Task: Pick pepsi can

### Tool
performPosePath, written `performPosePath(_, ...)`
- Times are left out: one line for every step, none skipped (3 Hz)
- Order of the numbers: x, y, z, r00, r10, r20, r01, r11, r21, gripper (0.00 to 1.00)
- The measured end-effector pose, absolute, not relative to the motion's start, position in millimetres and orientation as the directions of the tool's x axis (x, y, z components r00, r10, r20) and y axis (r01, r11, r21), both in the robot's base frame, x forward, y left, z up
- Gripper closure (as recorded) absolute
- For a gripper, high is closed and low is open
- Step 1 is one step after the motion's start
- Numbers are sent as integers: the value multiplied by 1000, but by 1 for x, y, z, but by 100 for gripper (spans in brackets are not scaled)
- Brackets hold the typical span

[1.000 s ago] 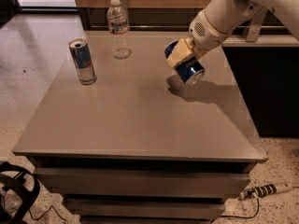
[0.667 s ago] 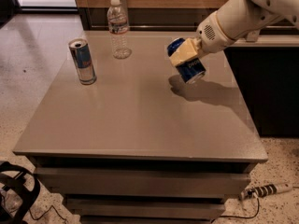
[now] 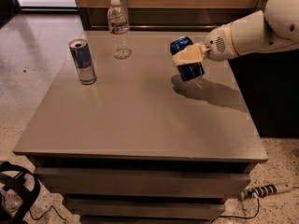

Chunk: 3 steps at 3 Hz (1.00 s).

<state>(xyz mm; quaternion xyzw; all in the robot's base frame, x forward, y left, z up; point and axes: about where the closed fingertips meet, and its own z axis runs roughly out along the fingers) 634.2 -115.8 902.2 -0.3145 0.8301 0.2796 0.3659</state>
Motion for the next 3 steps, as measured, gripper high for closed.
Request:
performPosePath(638, -117, 908, -452, -286, -845, -752, 631, 189, 100)
performPosePath(642, -117, 914, -373, -263, -890, -769, 624, 138, 100)
performPosePath(649, -110, 909, -314, -241, -918, -790, 603, 112, 100)
